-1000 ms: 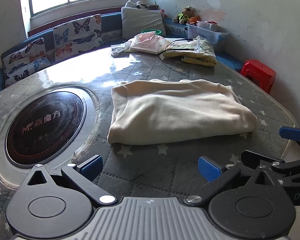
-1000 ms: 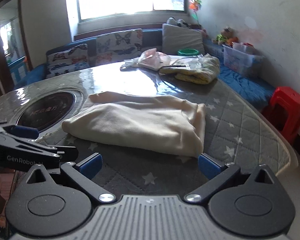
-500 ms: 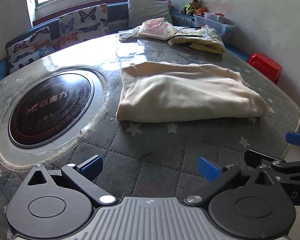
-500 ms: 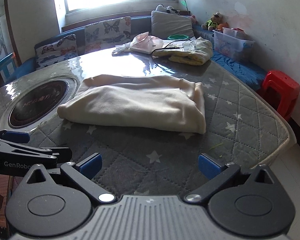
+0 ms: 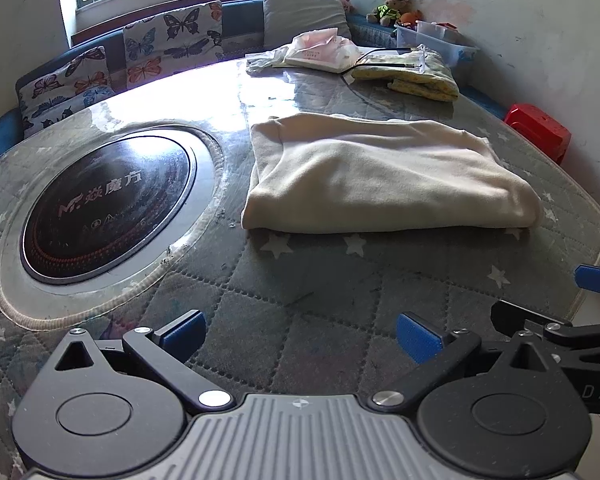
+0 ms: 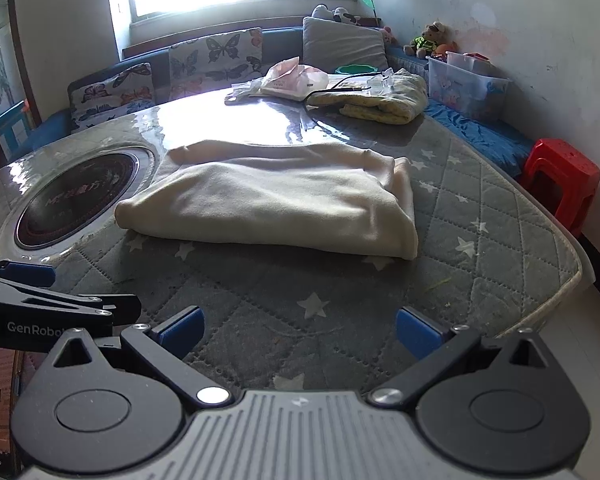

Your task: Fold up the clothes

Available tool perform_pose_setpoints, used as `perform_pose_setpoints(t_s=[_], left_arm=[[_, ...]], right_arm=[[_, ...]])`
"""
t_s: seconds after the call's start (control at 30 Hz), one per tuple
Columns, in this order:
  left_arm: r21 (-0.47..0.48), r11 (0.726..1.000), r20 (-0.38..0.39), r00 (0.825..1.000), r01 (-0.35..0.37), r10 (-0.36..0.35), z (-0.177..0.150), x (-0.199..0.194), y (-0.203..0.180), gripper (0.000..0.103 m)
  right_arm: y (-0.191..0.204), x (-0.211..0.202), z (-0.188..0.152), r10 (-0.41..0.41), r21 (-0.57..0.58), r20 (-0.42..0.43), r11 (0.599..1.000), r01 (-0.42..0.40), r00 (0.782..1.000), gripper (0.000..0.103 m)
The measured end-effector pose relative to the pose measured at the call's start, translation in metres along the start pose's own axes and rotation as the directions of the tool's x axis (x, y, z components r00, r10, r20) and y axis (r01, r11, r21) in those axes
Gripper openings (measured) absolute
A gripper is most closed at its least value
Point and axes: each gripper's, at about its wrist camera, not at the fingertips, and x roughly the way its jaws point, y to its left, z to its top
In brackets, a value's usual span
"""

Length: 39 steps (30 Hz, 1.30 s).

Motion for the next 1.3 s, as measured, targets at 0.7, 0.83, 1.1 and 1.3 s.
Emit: perform_pose_setpoints(t_s=[0.7,0.83,1.1,1.3], left_arm=[[0.012,1.0,-0.027,1.0,-0.004,0.004,-0.01,0.0,-0.009,0.103],[0.006,1.0,-0.029,1.0,-0.009,0.009,-0.011,0.0,-0.009,0.103],[-0.005,1.0,-0.029,0.999,-0.014,0.014,-0.011,0.0,-0.006,0.103],[-0.008,1.0,-0.021,0.999,-0.024,0.024,-0.01,-0.001,-0.005,0.103]], right_arm=[[-0.002,-0.009,-0.016,-0.018,0.01,-0.007,1.0,0.019,1.0,0.103],[-0.001,-0.009,-0.018,-0.017,0.011,-0.006,1.0,0.017,1.0,0.103],[0.001,-0.008,-0.017,-0.014,0.006,-0.005,1.0,0.014,1.0,0.103],[0.004,-0.009,-0.016,-0.01,0.003,0.002,1.0,0.01,1.0,0.103]])
